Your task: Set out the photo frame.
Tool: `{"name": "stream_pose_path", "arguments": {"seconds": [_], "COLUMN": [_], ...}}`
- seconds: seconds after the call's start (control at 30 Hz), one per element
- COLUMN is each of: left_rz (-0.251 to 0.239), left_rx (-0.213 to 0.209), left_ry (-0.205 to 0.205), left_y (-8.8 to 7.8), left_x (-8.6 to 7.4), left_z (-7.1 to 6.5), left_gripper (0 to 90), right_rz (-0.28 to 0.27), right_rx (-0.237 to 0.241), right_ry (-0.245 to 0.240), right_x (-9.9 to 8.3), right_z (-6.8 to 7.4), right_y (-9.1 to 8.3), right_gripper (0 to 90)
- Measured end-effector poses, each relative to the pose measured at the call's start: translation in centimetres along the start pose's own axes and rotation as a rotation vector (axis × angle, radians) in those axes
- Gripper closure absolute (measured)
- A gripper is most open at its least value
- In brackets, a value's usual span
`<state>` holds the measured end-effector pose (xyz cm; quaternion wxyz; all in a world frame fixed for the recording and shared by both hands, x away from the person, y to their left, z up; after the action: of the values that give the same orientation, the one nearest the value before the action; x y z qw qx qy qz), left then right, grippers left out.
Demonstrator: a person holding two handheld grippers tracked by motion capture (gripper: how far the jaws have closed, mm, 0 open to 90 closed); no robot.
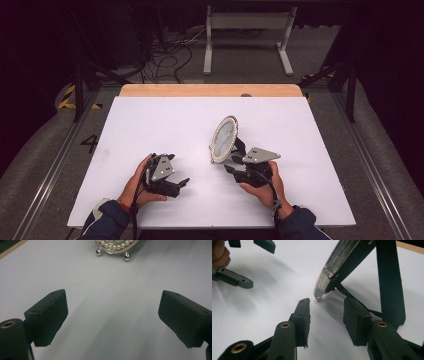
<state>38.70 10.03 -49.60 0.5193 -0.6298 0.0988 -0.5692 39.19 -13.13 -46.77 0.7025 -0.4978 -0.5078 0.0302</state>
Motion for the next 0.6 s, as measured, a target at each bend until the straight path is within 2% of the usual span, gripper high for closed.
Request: {"name": "stream_pose_path", "arguments": {"seconds": [0.2,0.43,0.6], "left_rz": [-0.019,-0.003,0.003], "left_rx": [0.005,0.022,0.035], "left_ry": [-0.035,-0.048,-0.062], "left_y": [-1.2,-1.7,-2.1], "left_x": [-1.0,-2.1,-2.6], "left_z": [0.1,0.0,0.0], "left_gripper": [8.8,8.4,8.4], "right_rz": [0.008,0.026,0.034], "right_rx": [0.006,0.043,0.06], "right_ry": [0.02,0.07,0.113], "right_x": [0.4,0.9,1.2], "right_z": [0.1,-0.2,-0.2], "right_y": [0.9,3.0,4.0], "right_gripper": [50.5,44.0,43.7]}}
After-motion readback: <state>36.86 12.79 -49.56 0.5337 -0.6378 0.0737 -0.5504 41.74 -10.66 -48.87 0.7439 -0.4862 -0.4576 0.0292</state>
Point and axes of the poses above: each handheld gripper's, and its own axes: y roughly forward along the jaws, x roughly out of its top, z roughly to its left, the point moved 7 cm from there along y, roughly forward along the jaws, and after that the axes turned 15 degrees about z, right-handed, at the moved point
